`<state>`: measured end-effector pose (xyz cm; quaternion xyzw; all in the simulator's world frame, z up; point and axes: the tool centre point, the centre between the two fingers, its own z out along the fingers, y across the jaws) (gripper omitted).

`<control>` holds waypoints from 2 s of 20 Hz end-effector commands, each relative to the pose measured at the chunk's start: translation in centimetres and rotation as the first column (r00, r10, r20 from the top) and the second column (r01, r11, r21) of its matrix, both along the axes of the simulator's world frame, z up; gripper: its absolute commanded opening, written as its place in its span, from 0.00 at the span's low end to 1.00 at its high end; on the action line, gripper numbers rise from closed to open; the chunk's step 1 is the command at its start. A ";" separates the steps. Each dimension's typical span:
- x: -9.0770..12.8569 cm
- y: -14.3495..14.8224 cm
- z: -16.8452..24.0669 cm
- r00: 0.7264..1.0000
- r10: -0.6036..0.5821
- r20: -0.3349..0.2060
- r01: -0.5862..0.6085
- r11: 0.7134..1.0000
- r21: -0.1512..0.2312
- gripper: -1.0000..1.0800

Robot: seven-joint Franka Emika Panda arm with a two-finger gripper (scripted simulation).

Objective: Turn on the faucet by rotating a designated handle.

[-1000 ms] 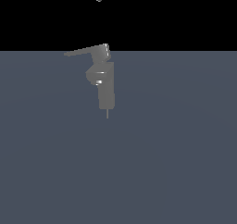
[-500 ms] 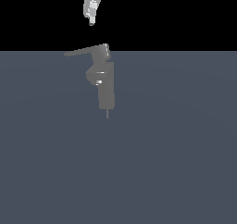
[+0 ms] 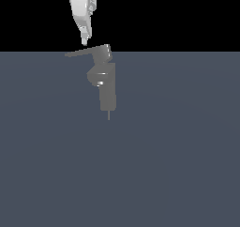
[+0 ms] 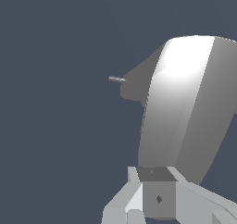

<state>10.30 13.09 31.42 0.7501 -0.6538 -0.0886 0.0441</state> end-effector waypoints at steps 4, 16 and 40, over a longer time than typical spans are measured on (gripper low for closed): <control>1.3 2.2 -2.7 0.996 -0.084 -0.005 0.084 0.996 -0.042 0.00; 2.2 4.1 -5.2 0.988 -0.151 -0.003 0.151 0.985 -0.079 0.00; -1.4 4.4 -4.5 0.989 -0.150 -0.004 0.149 0.986 -0.079 0.00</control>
